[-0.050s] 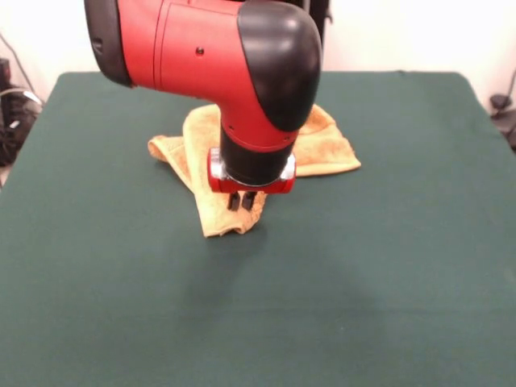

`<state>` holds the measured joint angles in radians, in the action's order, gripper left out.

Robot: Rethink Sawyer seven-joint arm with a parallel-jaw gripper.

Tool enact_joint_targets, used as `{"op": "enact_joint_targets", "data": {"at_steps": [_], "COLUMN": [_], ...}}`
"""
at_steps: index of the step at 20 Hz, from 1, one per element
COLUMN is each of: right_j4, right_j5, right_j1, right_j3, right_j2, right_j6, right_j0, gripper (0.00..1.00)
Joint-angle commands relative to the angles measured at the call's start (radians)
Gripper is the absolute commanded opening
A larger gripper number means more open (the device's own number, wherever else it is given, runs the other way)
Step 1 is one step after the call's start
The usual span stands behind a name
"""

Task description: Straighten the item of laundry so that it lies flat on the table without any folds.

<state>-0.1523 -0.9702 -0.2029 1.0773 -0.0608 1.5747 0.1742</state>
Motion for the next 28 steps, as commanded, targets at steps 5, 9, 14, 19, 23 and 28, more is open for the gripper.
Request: {"op": "enact_joint_targets", "data": {"at_steps": [5, 9, 14, 19, 23, 28], "right_j4": [0.058, 0.053, 0.049, 0.045, 0.044, 0.051], "right_j5": [0.208, 0.147, 0.083, 0.036, 0.027, 0.012], "right_j1": [0.183, 0.234, 0.270, 0.290, 0.304, 0.313], "right_j3": [-0.222, -0.343, -0.437, -0.493, -0.530, -0.554], "right_j2": [0.136, 0.137, 0.144, 0.146, 0.147, 0.146], "right_j6": [0.197, 0.198, 0.202, 0.203, 0.203, 0.207], "right_j0": [-0.047, -0.054, -0.059, -0.064, -0.067, -0.069], "gripper": [0.00, 0.00, 0.00, 0.00, 0.00, 0.00]}}
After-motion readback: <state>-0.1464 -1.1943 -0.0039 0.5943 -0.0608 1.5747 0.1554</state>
